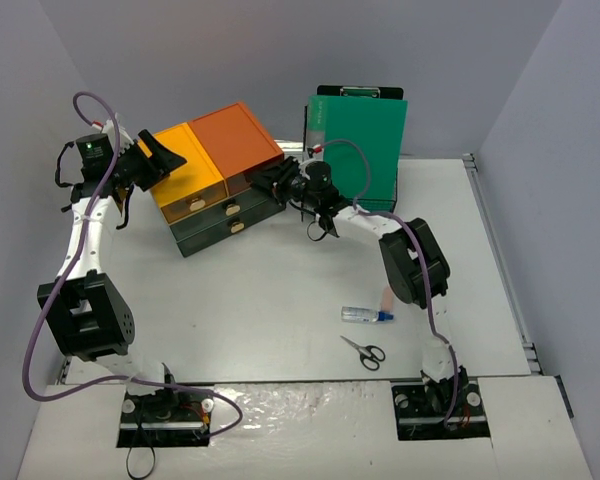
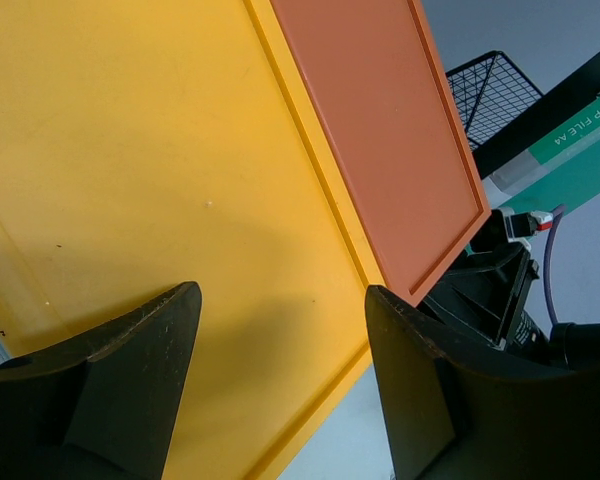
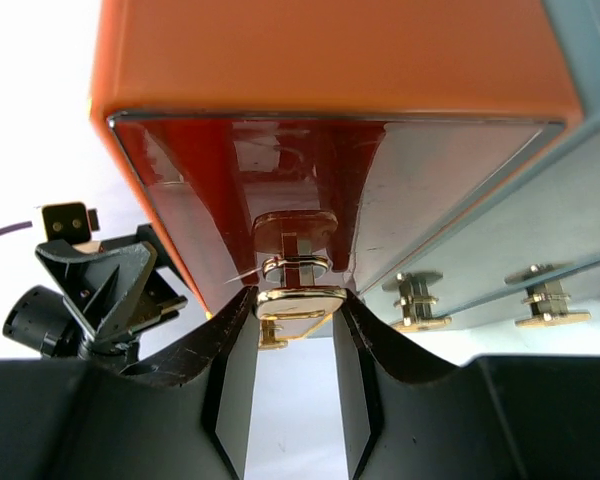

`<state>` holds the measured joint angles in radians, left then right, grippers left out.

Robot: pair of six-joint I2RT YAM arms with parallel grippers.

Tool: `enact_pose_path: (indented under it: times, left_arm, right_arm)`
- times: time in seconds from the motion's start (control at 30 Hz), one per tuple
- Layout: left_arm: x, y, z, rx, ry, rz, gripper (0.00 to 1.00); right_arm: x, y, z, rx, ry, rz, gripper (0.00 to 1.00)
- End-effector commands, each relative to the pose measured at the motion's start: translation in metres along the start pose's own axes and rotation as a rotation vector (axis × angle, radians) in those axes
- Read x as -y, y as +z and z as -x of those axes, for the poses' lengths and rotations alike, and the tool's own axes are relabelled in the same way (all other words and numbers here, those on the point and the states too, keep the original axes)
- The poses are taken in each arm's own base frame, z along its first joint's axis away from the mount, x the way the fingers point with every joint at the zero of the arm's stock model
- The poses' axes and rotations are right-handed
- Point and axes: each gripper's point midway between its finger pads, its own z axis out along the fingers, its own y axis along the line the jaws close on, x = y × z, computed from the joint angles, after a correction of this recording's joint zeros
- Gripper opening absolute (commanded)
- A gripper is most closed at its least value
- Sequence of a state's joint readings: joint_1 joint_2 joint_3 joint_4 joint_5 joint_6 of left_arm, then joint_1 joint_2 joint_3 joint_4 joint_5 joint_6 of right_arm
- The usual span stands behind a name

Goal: Organize the desk

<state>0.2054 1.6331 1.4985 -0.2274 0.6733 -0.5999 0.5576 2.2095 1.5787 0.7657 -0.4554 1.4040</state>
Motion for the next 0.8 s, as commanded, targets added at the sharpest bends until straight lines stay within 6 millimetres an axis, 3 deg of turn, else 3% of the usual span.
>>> enact_pose_path:
  times: [0.0,0.2,0.4,0.67,0.77]
  left_arm:
    - [-0.020,0.000,-0.011,-0.048,-0.029,0.072,0.64]
    - [-0.019,0.001,-0.011,-0.045,-0.033,0.069,0.64]
    - [-0.019,0.002,-0.011,-0.045,-0.041,0.062,0.64]
    - [-0.015,0.001,-0.008,-0.038,-0.042,0.052,0.64]
    - [-0.014,0.001,-0.009,-0.038,-0.042,0.049,0.64]
  right_arm:
    - [-0.028,-0.031,0.000,0.031,-0.079,-0.006,0.00]
    - [-0.009,-0.067,-0.015,0.006,-0.119,-0.123,0.00]
    - [-0.005,-0.100,-0.023,-0.001,-0.184,-0.224,0.00]
    - [0.005,-0.120,-0.020,0.011,-0.230,-0.363,0.00]
    - [0.007,-0.124,-0.019,0.019,-0.238,-0.386,0.08]
